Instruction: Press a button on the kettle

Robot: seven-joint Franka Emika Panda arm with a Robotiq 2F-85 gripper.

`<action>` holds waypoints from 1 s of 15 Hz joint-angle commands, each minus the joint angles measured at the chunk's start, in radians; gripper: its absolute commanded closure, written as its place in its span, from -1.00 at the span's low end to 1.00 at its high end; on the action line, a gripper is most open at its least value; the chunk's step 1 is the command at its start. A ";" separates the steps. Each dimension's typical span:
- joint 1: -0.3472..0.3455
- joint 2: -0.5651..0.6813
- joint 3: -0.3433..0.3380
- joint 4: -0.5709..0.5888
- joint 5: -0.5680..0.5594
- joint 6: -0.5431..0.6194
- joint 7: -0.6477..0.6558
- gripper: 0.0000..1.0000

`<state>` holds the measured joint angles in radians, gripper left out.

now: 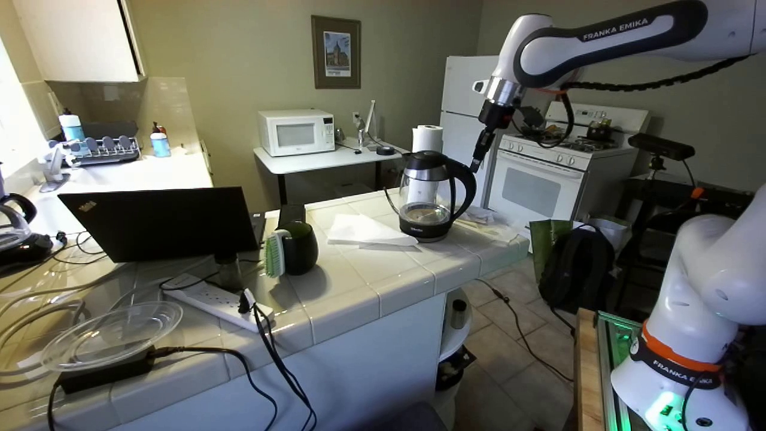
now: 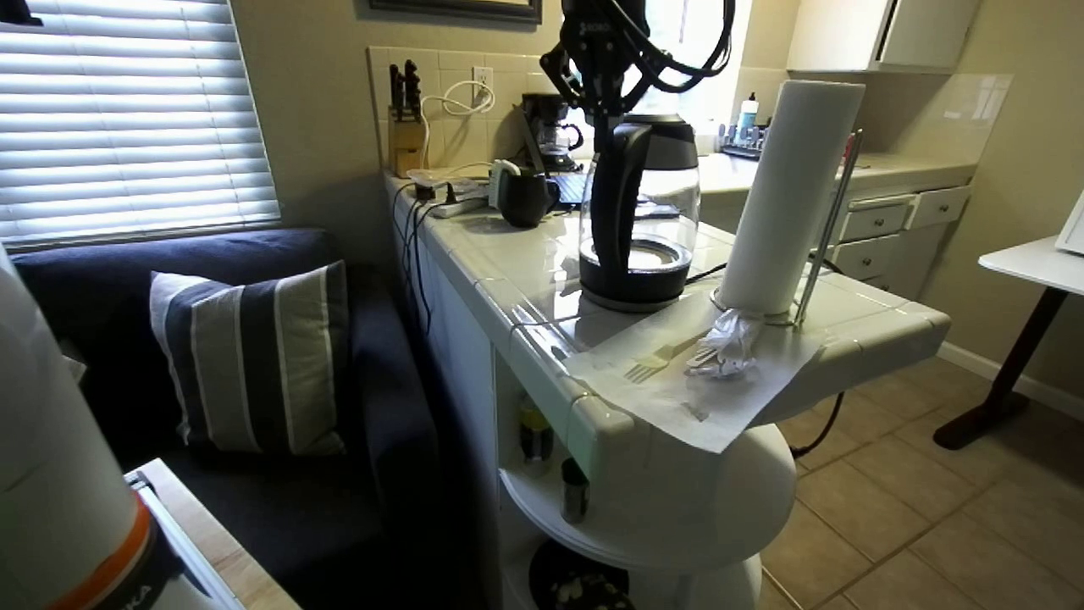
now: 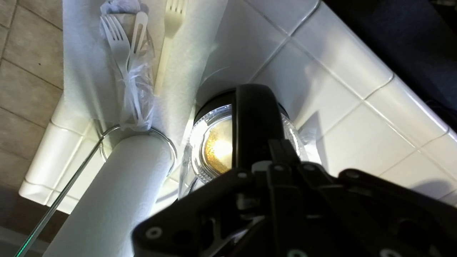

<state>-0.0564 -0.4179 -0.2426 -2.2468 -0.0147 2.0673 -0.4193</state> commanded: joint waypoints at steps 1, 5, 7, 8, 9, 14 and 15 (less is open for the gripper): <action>-0.002 0.077 0.010 -0.001 -0.001 0.028 0.000 1.00; -0.005 0.056 0.010 -0.002 -0.003 0.016 -0.002 1.00; -0.008 0.030 0.013 -0.006 -0.006 0.001 0.000 1.00; -0.012 -0.001 0.018 -0.019 -0.012 -0.003 0.009 1.00; -0.015 -0.015 0.021 -0.025 -0.017 -0.005 0.014 1.00; -0.042 -0.117 0.053 -0.081 -0.043 -0.013 0.081 1.00; -0.048 -0.137 0.058 -0.090 -0.045 -0.009 0.100 1.00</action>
<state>-0.0802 -0.4735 -0.2099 -2.2818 -0.0323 2.0613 -0.3830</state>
